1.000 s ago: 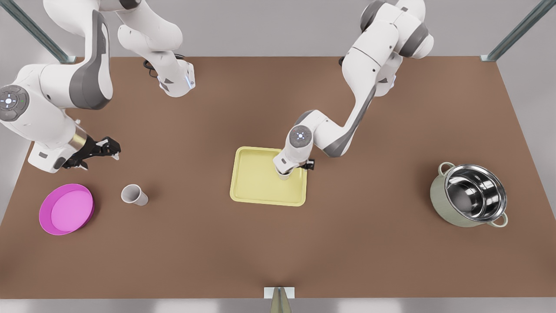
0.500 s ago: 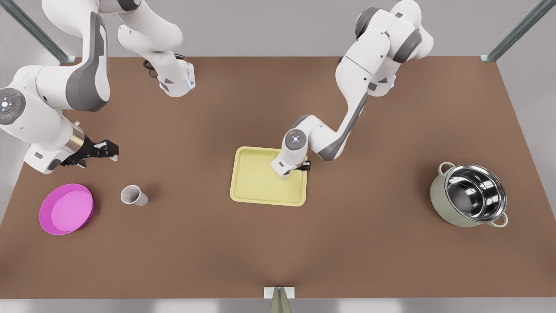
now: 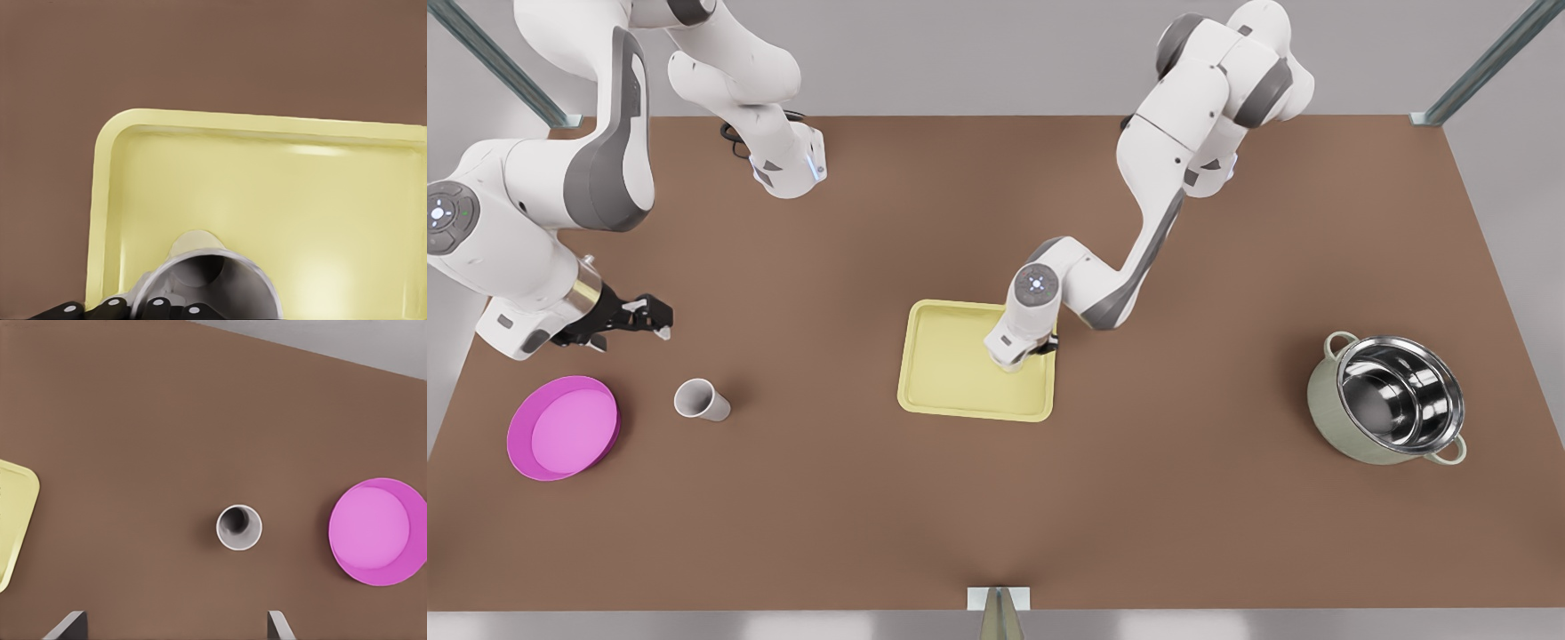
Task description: Use the left arm to pick up the white IKEA cup from the tray and place it on the middle-left position; use the right arm to pick up the white IKEA cup from the tray and place it on the middle-right position
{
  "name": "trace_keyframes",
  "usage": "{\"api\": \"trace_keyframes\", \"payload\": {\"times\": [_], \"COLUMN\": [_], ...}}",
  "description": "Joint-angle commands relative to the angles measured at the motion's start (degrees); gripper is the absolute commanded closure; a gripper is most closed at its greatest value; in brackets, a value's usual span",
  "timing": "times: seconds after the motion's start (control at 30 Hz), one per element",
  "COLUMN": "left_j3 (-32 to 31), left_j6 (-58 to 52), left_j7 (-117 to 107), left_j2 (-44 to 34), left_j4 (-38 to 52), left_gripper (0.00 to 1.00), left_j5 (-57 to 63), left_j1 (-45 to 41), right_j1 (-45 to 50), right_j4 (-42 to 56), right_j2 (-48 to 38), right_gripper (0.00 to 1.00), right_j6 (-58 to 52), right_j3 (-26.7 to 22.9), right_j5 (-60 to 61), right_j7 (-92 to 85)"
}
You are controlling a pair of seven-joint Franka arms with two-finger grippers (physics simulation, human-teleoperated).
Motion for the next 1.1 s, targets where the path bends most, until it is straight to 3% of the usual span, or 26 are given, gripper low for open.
{"api": "trace_keyframes", "payload": {"times": [0.0, 0.17, 0.5, 0.7, 1.07], "left_j3": [0.5, 4.1, 4.1, 7.4, 7.5], "left_j6": [-5.4, -6.5, -5.1, 14.5, 20.8], "left_j7": [-1.1, 3.5, 34.5, 35.3, 35.4], "left_j2": [-2.1, -4.7, -9.5, -8.4, -4.2], "left_j4": [0.0, -0.7, -7.3, -15.0, -14.7], "left_gripper": [0.95, 0.95, 0.95, 0.94, 0.94], "left_j5": [-0.6, -0.6, -0.6, 4.0, 4.0], "left_j1": [1.2, 4.7, 24.1, 25.8, 27.9], "right_j1": [0.0, 0.0, 0.0, 0.0, 0.1], "right_j4": [0.0, 0.1, 0.0, 0.0, 0.1], "right_j2": [-0.1, -0.1, -0.1, 0.0, 0.2], "right_gripper": [0.00, 0.00, 0.00, 0.00, 0.00], "right_j6": [1.4, 1.5, 1.8, 1.9, 2.0], "right_j3": [0.0, 0.0, 0.0, 0.1, 0.1], "right_j5": [0.0, -0.3, -0.2, -0.3, -0.2], "right_j7": [1.8, 1.7, 1.7, 1.7, 1.7]}}
